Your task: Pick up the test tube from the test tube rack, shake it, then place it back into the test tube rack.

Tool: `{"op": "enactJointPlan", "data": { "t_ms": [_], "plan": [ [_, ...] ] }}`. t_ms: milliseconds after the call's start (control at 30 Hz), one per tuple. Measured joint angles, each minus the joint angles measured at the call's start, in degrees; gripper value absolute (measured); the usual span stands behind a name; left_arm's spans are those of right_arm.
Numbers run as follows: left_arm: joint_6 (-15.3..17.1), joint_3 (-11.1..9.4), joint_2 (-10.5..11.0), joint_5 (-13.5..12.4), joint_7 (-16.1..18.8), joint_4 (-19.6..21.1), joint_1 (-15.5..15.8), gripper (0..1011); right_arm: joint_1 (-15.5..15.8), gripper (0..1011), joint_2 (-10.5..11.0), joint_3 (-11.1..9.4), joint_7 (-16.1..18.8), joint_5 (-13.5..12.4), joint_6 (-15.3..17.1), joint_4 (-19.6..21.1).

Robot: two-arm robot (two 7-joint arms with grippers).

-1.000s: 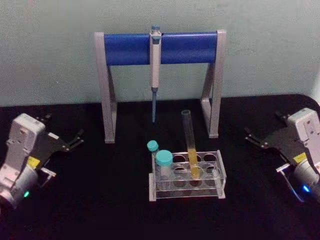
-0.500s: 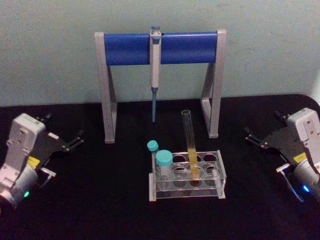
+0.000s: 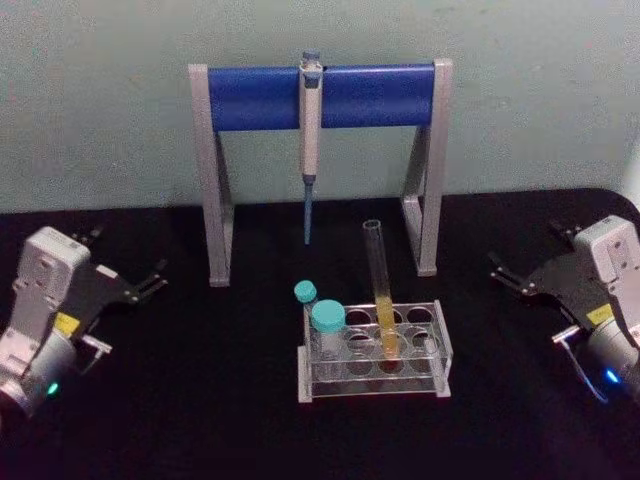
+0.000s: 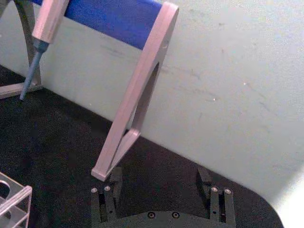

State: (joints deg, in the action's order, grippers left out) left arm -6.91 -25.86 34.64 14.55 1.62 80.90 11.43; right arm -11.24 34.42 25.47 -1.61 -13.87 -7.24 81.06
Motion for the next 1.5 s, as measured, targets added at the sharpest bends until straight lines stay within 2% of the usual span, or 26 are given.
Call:
{"op": "enactJointPlan", "data": {
  "t_ms": [233, 467, 767, 1000, 1100, 1267, 1500],
  "plan": [
    [0.0, 0.0, 0.0, 0.0, 0.0, 0.0, 0.0, 1001, 1.0, 1000, -0.1, -1.2, -0.1, 1.6, -1.4, 1.7],
    [0.0, 0.0, 0.0, 0.0, 0.0, 0.0, 0.0, 1001, 3.2, 1000, 0.9, -2.7, 1.4, 2.0, -2.8, 5.9],
    [0.0, 0.0, 0.0, 0.0, 0.0, 0.0, 0.0, 1001, 6.1, 1000, 2.8, -4.1, 5.6, 0.3, -3.1, 11.7],
    [0.0, 0.0, 0.0, 0.0, 0.0, 0.0, 0.0, 1001, 6.9, 1000, 3.4, -4.0, 10.1, -1.4, -1.8, 14.3],
    [0.0, 0.0, 0.0, 0.0, 0.0, 0.0, 0.0, 1001, 6.7, 1000, 2.9, -3.7, 12.8, -2.7, -0.7, 14.8],
    [0.0, 0.0, 0.0, 0.0, 0.0, 0.0, 0.0, 1001, 6.0, 1000, 1.7, -3.4, 15.3, -4.4, 0.4, 14.7],
    [0.0, 0.0, 0.0, 0.0, 0.0, 0.0, 0.0, 1001, 3.5, 1000, -1.4, -3.0, 20.4, -8.5, 3.7, 12.4]
  ]
}}
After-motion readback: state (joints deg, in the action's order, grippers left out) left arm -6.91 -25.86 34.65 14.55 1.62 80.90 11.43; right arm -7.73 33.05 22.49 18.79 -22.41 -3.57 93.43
